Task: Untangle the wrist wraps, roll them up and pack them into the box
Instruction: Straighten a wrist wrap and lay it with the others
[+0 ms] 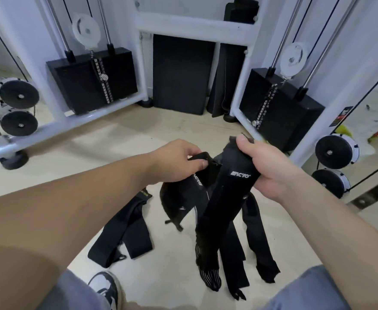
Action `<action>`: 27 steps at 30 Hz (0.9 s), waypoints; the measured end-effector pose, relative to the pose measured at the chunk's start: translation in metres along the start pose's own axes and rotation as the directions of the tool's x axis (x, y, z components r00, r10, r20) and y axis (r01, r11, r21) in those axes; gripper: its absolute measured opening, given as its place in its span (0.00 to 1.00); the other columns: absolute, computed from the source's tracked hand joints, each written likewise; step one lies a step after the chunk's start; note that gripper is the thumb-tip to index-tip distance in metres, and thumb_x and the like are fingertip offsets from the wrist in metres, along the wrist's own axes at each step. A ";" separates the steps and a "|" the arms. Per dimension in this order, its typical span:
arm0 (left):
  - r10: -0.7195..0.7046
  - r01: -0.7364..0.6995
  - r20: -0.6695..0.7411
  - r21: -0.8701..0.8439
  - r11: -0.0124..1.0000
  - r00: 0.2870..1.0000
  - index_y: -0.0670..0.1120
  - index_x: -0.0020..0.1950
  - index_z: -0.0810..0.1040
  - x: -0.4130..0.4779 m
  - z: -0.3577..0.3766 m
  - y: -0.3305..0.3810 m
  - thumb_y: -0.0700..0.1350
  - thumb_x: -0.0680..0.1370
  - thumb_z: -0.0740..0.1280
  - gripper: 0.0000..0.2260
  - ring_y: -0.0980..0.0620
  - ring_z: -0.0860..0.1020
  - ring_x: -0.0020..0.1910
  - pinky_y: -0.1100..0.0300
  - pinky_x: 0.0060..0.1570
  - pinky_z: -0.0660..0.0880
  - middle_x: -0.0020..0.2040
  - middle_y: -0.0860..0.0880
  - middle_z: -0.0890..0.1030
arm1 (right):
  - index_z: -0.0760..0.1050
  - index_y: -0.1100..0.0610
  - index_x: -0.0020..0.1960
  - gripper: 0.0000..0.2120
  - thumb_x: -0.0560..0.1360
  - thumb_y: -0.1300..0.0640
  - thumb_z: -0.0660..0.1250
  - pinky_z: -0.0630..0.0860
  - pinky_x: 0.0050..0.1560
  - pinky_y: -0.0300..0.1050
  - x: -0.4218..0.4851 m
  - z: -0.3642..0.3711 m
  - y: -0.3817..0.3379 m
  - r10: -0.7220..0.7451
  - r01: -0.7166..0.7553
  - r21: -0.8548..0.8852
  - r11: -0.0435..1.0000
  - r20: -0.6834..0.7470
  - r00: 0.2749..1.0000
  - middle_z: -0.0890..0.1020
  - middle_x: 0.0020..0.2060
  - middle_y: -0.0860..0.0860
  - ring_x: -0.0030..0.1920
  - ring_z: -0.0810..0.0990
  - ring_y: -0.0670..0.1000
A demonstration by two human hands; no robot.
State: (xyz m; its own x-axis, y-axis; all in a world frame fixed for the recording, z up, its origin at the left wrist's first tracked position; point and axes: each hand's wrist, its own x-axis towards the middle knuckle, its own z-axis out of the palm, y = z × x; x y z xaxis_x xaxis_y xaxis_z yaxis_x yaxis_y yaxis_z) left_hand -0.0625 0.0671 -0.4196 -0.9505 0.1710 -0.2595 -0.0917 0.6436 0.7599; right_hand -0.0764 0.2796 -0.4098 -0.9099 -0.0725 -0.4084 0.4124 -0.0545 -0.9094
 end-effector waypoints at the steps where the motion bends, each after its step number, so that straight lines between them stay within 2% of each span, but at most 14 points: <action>1: -0.022 0.023 -0.019 0.041 0.999 1.000 0.52 0.49 0.84 0.004 -0.001 0.000 0.52 0.84 0.68 0.08 0.55 0.83 0.38 0.63 0.37 0.76 0.41 0.51 0.85 | 0.81 0.59 0.56 0.11 0.84 0.51 0.69 0.84 0.53 0.50 -0.001 -0.004 -0.001 -0.003 0.003 0.009 1.000 -0.010 1.000 0.90 0.44 0.53 0.43 0.89 0.51; 4: -0.137 0.156 -0.113 0.180 0.971 0.984 0.44 0.47 0.80 0.015 -0.004 -0.010 0.50 0.85 0.65 0.12 0.50 0.78 0.39 0.59 0.36 0.72 0.42 0.46 0.81 | 0.80 0.59 0.51 0.10 0.83 0.52 0.70 0.84 0.55 0.54 0.001 -0.011 -0.002 0.010 -0.009 0.035 0.999 -0.022 1.000 0.88 0.37 0.53 0.39 0.88 0.54; 6: -0.215 0.249 -0.165 0.230 0.941 0.963 0.42 0.45 0.77 0.017 -0.006 -0.018 0.49 0.85 0.64 0.14 0.49 0.76 0.39 0.58 0.34 0.69 0.42 0.45 0.79 | 0.80 0.59 0.49 0.09 0.83 0.53 0.70 0.85 0.48 0.54 0.004 -0.011 -0.002 0.013 -0.014 0.061 0.998 0.006 1.000 0.88 0.35 0.53 0.35 0.87 0.55; 9: -0.217 0.236 -0.168 0.103 0.966 0.962 0.45 0.41 0.74 0.014 -0.009 -0.019 0.48 0.86 0.64 0.15 0.52 0.74 0.37 0.61 0.31 0.68 0.40 0.47 0.76 | 0.81 0.60 0.54 0.10 0.84 0.53 0.68 0.82 0.43 0.48 0.009 -0.007 0.001 -0.021 0.020 0.010 1.000 0.114 0.993 0.88 0.38 0.52 0.37 0.87 0.50; 12: -0.117 0.099 -0.120 -0.150 0.984 0.986 0.48 0.48 0.80 0.011 -0.003 -0.008 0.47 0.87 0.63 0.10 0.52 0.80 0.39 0.71 0.27 0.73 0.43 0.48 0.82 | 0.82 0.59 0.60 0.10 0.85 0.55 0.66 0.84 0.51 0.49 0.016 -0.001 0.009 -0.052 0.057 -0.020 0.998 0.179 0.982 0.89 0.48 0.54 0.47 0.89 0.52; 15: -0.060 0.030 -0.079 -0.338 0.941 0.995 0.50 0.51 0.82 0.012 0.004 -0.002 0.46 0.86 0.64 0.08 0.52 0.86 0.44 0.66 0.37 0.79 0.46 0.49 0.87 | 0.81 0.57 0.66 0.12 0.86 0.57 0.63 0.82 0.63 0.55 0.024 0.006 0.013 -0.110 0.119 -0.025 0.993 0.227 0.968 0.88 0.58 0.57 0.59 0.87 0.56; 18: -0.063 0.050 -0.023 -0.366 0.929 0.998 0.47 0.51 0.82 0.013 0.005 -0.002 0.48 0.85 0.67 0.08 0.55 0.84 0.39 0.63 0.37 0.79 0.42 0.51 0.86 | 0.81 0.57 0.67 0.13 0.87 0.56 0.63 0.80 0.66 0.56 0.028 0.010 0.013 -0.101 0.112 -0.035 0.993 0.240 0.965 0.87 0.60 0.57 0.62 0.86 0.57; 20: -0.064 0.049 -0.026 -0.376 0.925 0.998 0.44 0.51 0.82 0.014 0.005 -0.005 0.49 0.84 0.68 0.09 0.52 0.84 0.40 0.53 0.46 0.84 0.42 0.48 0.86 | 0.81 0.58 0.66 0.13 0.87 0.55 0.63 0.80 0.67 0.57 0.031 0.012 0.013 -0.092 0.110 -0.062 0.992 0.238 0.967 0.88 0.59 0.58 0.62 0.86 0.58; 21: -0.065 0.046 -0.040 -0.373 0.927 0.997 0.42 0.51 0.82 0.015 0.004 -0.007 0.48 0.84 0.69 0.09 0.51 0.84 0.41 0.48 0.52 0.84 0.42 0.47 0.86 | 0.82 0.58 0.66 0.13 0.87 0.55 0.63 0.80 0.67 0.57 0.031 0.013 0.014 -0.090 0.108 -0.066 0.992 0.231 0.969 0.88 0.59 0.58 0.62 0.86 0.59; 23: -0.075 0.040 -0.084 -0.356 0.934 0.994 0.42 0.51 0.82 0.016 0.005 -0.013 0.45 0.83 0.70 0.07 0.50 0.84 0.41 0.45 0.57 0.83 0.43 0.45 0.87 | 0.82 0.59 0.63 0.12 0.86 0.54 0.65 0.83 0.62 0.55 0.032 0.015 0.013 -0.084 0.097 -0.049 0.994 0.210 0.974 0.88 0.56 0.59 0.58 0.88 0.58; 25: -0.086 0.037 -0.123 -0.357 0.933 0.989 0.44 0.50 0.81 0.016 0.005 -0.017 0.42 0.83 0.70 0.04 0.47 0.85 0.40 0.44 0.57 0.83 0.44 0.43 0.88 | 0.82 0.59 0.58 0.11 0.85 0.53 0.66 0.84 0.55 0.52 0.030 0.017 0.011 -0.074 0.074 0.009 0.997 0.223 0.972 0.89 0.51 0.58 0.51 0.89 0.56; 27: -0.095 0.027 -0.161 -0.376 0.926 0.982 0.44 0.49 0.80 0.017 0.006 -0.020 0.41 0.83 0.70 0.03 0.43 0.86 0.40 0.42 0.56 0.83 0.43 0.42 0.88 | 0.81 0.61 0.58 0.12 0.85 0.53 0.65 0.85 0.51 0.51 0.026 0.019 0.009 -0.043 0.009 0.115 0.993 0.296 0.954 0.88 0.47 0.58 0.47 0.88 0.55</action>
State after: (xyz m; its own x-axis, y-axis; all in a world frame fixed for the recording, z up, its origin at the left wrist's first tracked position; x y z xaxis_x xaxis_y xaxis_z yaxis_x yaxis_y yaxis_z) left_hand -0.0750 0.0612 -0.4424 -0.9729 -0.0130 -0.2308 -0.2227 0.3202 0.9208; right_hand -0.0961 0.2585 -0.4271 -0.8731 -0.3619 -0.3267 0.4062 -0.1691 -0.8980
